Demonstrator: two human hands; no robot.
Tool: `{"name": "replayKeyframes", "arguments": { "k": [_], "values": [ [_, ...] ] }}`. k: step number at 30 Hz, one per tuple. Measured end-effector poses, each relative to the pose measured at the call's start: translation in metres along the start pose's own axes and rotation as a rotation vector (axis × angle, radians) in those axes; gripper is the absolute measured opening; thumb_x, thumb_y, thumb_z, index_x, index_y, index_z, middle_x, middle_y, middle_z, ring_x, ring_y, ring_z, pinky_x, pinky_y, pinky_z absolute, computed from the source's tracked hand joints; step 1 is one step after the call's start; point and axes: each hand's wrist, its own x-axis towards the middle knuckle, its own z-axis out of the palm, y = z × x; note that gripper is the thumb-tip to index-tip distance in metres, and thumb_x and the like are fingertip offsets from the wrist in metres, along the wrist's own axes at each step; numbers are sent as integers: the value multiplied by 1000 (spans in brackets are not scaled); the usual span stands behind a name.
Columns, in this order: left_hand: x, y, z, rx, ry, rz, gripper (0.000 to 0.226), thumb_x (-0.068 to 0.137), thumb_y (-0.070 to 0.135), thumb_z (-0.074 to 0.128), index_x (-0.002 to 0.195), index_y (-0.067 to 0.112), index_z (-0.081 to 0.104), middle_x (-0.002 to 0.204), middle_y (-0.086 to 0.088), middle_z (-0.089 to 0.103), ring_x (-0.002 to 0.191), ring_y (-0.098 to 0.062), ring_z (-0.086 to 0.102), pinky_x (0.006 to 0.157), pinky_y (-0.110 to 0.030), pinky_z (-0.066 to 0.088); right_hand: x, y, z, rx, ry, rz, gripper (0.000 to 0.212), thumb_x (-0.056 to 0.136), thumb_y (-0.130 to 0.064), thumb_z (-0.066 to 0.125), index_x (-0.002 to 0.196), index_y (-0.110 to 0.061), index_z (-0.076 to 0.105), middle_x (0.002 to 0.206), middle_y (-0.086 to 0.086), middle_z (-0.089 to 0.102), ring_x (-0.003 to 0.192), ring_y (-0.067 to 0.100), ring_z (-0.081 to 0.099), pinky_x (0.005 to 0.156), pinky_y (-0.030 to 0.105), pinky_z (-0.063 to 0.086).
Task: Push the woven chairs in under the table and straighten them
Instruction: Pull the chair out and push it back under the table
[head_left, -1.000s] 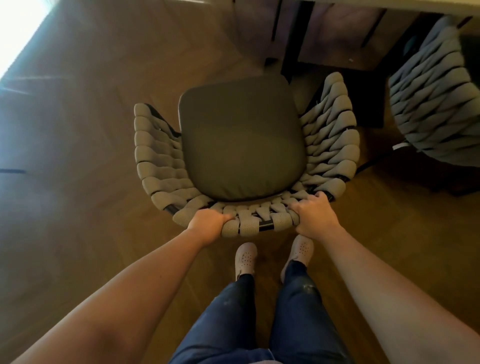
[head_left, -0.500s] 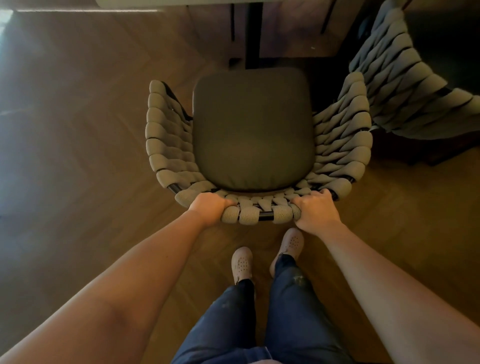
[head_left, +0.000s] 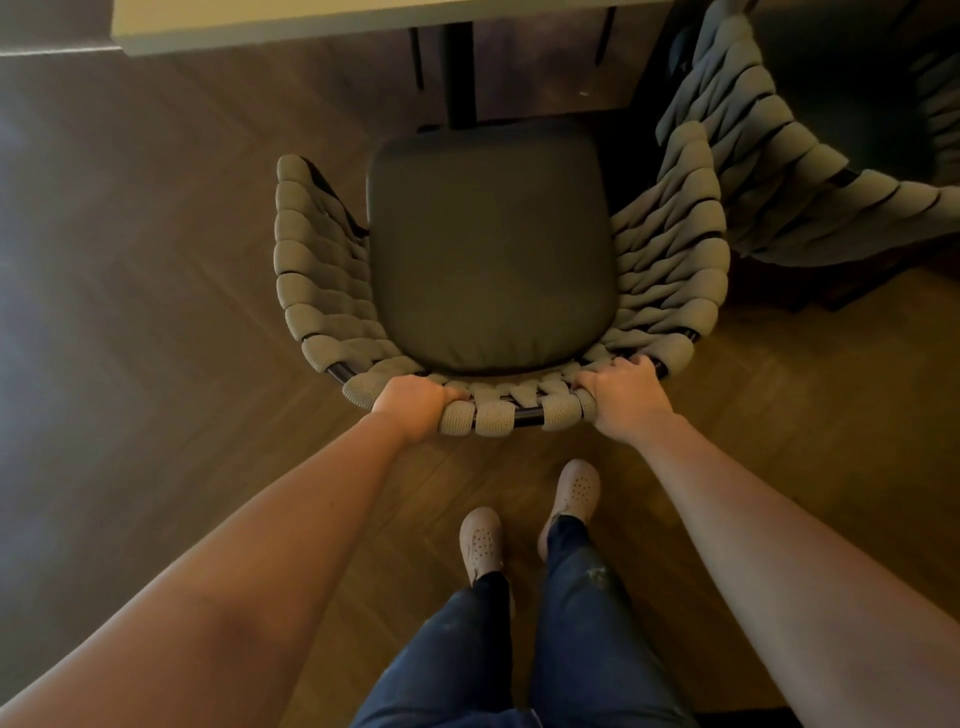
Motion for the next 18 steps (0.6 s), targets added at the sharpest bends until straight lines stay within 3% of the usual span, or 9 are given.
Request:
{"name": "replayKeyframes", "arguments": {
  "k": [4,7,9,11,13,14,16,18],
  "values": [
    [0,0,0,-17,9,9,46,94,24,57,136,36,45,118,4,62,105,-18,61,90,-36,52,1,3,-2,27,-1,-37,40,85,-36,66,122,-28,55,116,-1,63,115,23,53,104,45,33],
    [-3,-3,1,-47,-27,27,57,89,36,64,141,34,41,125,4,60,111,-18,58,92,-35,50,-3,10,2,107,27,-98,57,78,-63,64,122,-29,57,120,-3,63,119,22,51,106,45,29],
    [-8,-8,-2,-188,-63,47,73,81,56,66,144,31,38,130,4,58,118,-19,55,100,-36,44,-7,14,4,155,46,-129,72,73,-80,53,124,-29,58,124,-4,61,124,21,47,110,46,24],
    [-17,-14,-5,-404,-67,0,78,80,71,55,145,30,38,134,2,56,125,-21,50,110,-39,36,-10,15,5,217,38,-117,84,74,-88,33,129,-29,58,132,-3,57,131,20,41,115,46,18],
    [-25,-21,-2,-438,62,-84,73,85,71,44,143,26,43,140,-2,52,136,-23,40,118,-43,20,-11,11,6,364,115,-14,87,79,-86,20,131,-27,58,141,0,51,139,20,32,118,45,14],
    [-27,-23,1,-411,168,-141,69,89,67,43,142,23,45,145,-4,47,141,-24,33,120,-43,14,-11,11,7,414,208,77,81,85,-80,23,133,-25,57,145,3,47,142,21,26,119,46,11],
    [-32,-28,8,-407,380,-319,66,91,56,52,144,19,42,156,-10,30,148,-27,15,119,-45,13,-12,10,15,437,454,309,64,91,-61,46,140,-20,47,154,11,32,147,27,16,118,47,8],
    [-35,-29,13,-505,523,-530,77,90,45,61,151,15,26,161,-13,8,149,-29,0,120,-48,14,-18,8,17,597,549,602,78,88,-47,63,151,-17,28,159,14,17,147,31,12,119,50,12]
  ]
}}
